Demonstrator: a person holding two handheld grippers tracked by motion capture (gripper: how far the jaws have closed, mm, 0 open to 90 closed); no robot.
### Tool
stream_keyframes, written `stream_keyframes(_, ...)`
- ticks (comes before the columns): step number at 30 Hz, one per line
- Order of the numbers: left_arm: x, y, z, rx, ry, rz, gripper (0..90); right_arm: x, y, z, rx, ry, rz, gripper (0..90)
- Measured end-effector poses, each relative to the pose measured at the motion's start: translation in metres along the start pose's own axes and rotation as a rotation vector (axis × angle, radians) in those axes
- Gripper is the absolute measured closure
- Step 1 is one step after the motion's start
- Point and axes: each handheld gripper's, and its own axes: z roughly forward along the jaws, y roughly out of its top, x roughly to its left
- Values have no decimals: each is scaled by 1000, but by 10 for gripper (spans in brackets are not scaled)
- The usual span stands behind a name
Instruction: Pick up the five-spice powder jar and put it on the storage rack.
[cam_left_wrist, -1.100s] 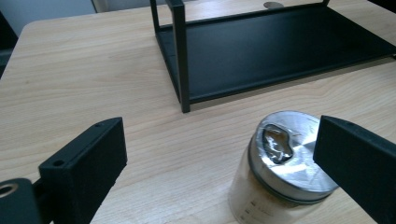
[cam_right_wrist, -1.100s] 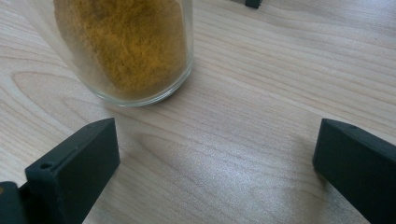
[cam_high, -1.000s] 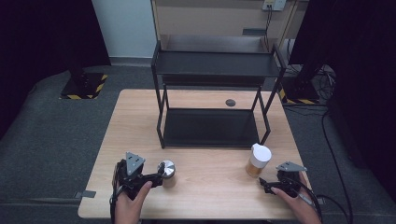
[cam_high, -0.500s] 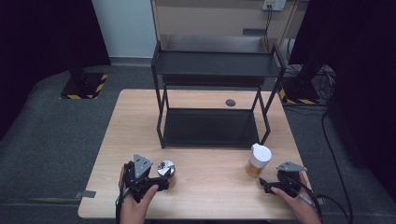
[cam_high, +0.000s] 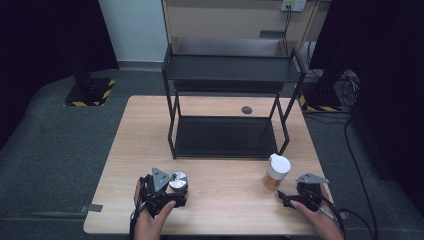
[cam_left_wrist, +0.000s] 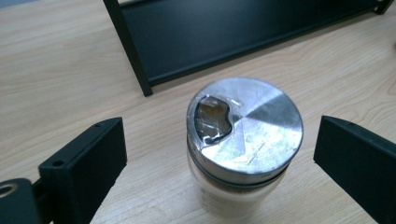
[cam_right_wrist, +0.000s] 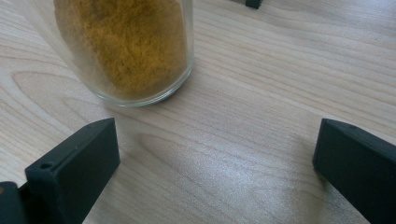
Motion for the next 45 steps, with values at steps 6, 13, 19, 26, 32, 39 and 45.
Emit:
stream_keyframes(6,-3,0,8,27,-1,17,14,0,0,0,0,0,0,14)
stream_keyframes(13,-4,0,16,57,-1,30,15,0,0,0,1,0,1,14)
stream_keyframes(19,-2,0,22,72,-5,19,15,0,0,0,1,-1,2,14)
stream_keyframes(26,-2,-1,26,87,-13,10,14,0,0,0,1,-1,2,14)
stream_keyframes(32,-1,-1,30,100,2,5,13,0,0,0,1,-1,2,14)
stream_keyframes(39,5,-1,35,113,-10,8,7,0,0,0,2,2,1,14)
stream_keyframes(45,7,-2,37,108,-31,11,18,0,0,0,1,2,0,14)
